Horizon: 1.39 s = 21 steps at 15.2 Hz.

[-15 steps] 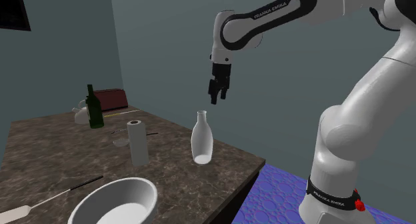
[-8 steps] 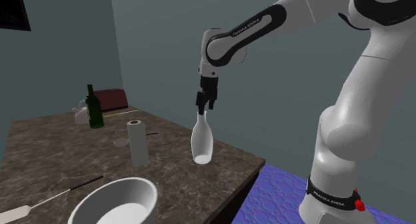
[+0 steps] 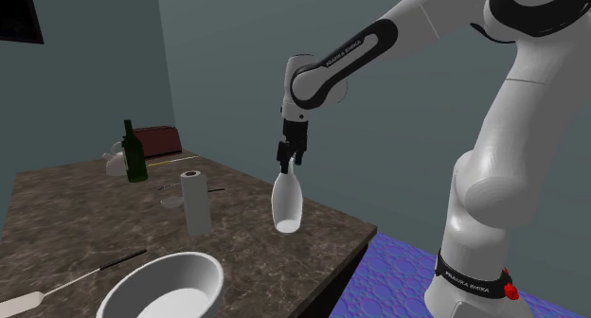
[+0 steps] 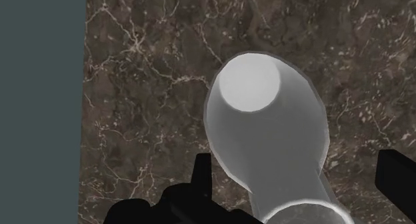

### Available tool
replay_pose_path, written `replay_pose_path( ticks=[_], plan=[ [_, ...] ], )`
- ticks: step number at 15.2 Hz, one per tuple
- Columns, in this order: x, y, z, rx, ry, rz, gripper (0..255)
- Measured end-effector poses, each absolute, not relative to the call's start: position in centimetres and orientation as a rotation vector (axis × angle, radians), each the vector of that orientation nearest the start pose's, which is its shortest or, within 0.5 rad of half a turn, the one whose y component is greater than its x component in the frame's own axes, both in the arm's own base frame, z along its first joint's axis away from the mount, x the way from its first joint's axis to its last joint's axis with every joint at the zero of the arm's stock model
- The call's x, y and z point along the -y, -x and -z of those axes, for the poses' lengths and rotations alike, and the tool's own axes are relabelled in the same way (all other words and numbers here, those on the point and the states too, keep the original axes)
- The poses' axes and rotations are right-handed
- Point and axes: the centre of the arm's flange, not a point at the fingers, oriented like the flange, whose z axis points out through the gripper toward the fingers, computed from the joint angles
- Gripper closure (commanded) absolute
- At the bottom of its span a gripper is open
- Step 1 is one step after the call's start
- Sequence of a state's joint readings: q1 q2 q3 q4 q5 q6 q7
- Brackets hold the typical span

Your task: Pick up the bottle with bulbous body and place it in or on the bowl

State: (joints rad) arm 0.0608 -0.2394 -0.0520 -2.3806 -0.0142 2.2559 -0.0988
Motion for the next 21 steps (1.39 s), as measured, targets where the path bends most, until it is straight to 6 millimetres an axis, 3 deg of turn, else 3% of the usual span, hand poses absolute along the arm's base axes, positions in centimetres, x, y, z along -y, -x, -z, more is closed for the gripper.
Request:
replay_pose_path(
  ticks=[4,5,15,21],
  plan=[
    [-0.3,-47.3,-42.4,0.183,3.135,0.180,0],
    [-0.3,-47.3,-42.4,0.183,3.135,0.180,255],
    [-0.3,-47.3,-42.5,0.184,3.135,0.182,255],
    [-0.3,-47.4,-44.9,0.183,3.135,0.180,255]
  ],
)
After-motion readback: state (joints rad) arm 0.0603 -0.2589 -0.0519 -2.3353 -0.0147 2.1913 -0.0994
